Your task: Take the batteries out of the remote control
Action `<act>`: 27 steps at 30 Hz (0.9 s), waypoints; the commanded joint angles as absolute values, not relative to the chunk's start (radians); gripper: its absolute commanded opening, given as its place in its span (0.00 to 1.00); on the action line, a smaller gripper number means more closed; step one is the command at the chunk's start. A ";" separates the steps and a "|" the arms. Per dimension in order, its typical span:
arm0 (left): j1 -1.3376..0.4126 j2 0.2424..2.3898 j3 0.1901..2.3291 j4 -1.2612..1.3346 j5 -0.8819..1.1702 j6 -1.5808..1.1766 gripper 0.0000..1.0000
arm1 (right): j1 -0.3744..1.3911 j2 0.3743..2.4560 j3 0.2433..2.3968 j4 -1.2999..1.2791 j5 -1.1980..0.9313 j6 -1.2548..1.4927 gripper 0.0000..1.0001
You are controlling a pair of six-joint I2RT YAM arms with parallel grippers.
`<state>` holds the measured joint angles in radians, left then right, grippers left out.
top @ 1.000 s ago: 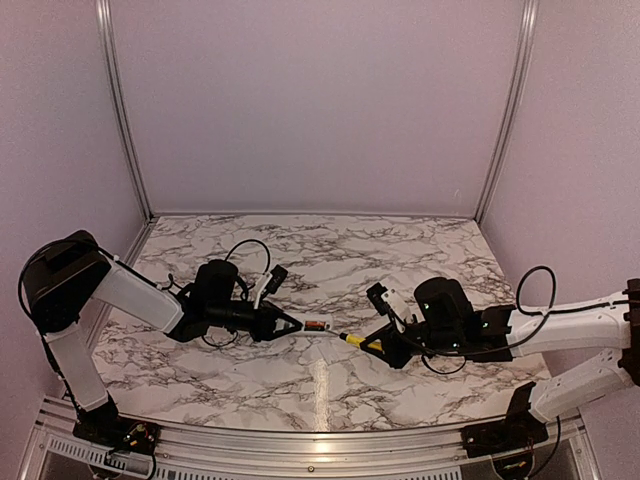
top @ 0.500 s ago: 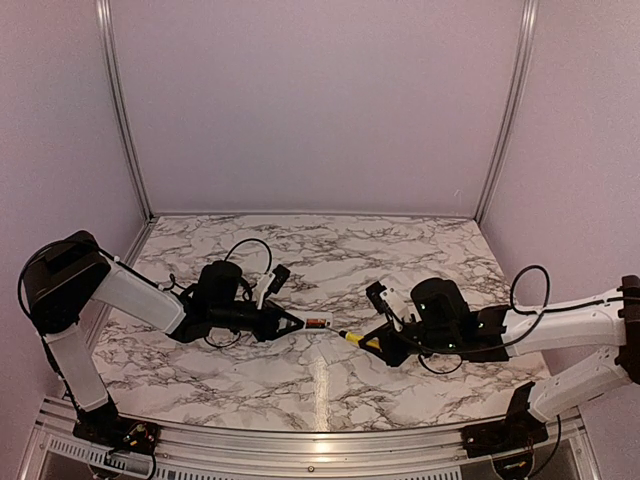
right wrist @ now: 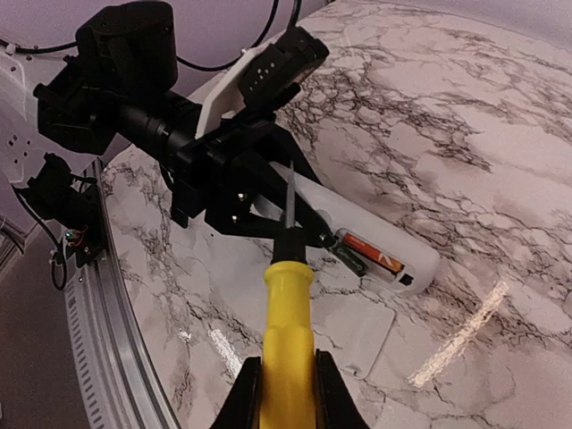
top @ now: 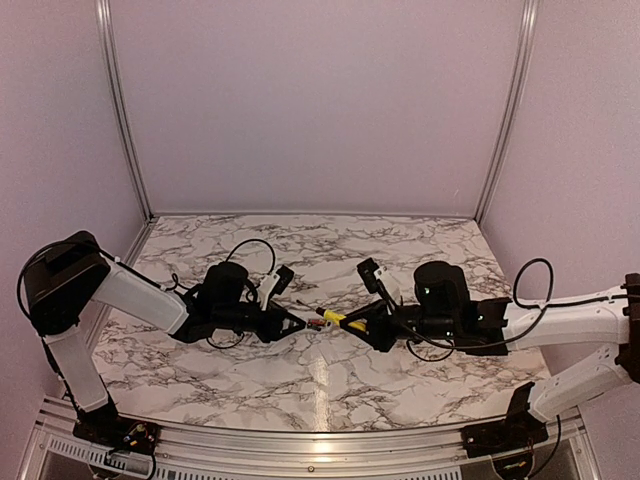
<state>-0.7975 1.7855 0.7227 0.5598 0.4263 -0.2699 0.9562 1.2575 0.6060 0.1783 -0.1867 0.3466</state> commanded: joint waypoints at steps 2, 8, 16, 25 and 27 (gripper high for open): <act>-0.808 1.773 0.758 0.602 0.438 -0.253 0.00 | 0.966 1.272 0.659 0.270 -0.240 0.340 0.00; -0.808 1.772 0.757 0.602 0.438 -0.253 0.00 | 0.965 1.293 0.669 0.267 -0.233 0.339 0.00; -0.808 1.769 0.756 0.601 0.438 -0.250 0.00 | 0.966 1.292 0.679 0.254 -0.232 0.336 0.00; -0.808 1.757 0.747 0.604 0.439 -0.244 0.00 | 0.966 1.277 0.680 0.240 -0.224 0.345 0.00; -0.808 1.755 0.746 0.605 0.439 -0.246 0.00 | 0.966 1.268 0.676 0.239 -0.217 0.351 0.00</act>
<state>-0.8070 1.7851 0.7387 0.5709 0.4294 -0.2607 0.9611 1.2896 0.6392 0.2459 -0.2260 0.3443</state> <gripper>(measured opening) 0.197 0.133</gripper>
